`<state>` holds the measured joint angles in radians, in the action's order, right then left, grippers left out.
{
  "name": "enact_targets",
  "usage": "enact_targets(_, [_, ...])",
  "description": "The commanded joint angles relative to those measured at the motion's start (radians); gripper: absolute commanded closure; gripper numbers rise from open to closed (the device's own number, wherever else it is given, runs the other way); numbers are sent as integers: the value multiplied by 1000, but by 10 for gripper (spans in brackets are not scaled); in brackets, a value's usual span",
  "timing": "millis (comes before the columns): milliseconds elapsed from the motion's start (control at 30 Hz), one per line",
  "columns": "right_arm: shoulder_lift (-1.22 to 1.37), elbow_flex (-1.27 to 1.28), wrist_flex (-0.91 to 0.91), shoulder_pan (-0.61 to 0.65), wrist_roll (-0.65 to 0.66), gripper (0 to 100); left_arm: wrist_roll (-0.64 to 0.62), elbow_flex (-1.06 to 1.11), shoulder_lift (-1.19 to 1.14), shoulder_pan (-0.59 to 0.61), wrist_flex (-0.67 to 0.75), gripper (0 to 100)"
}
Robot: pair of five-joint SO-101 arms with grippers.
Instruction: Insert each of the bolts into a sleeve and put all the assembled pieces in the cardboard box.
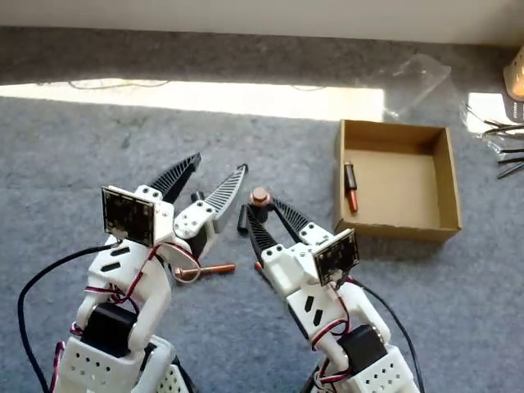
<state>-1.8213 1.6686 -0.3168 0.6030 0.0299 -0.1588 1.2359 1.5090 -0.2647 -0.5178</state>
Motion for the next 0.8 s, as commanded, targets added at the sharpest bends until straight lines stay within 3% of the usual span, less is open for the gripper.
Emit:
enact_targets(0, [-15,110,7,-27,-3,995,3,-47,13,74,21,769])
enact_targets(300, [-15,110,5,-94,-3,995,3,-16,15,236,-21,772])
enact_targets(533, [-15,108,5,-119,-2,995,3,-7,15,252,-63,960])
enact_targets(767, [-7,67,-27,-257,-2,995,3,28,15,326,-68,994])
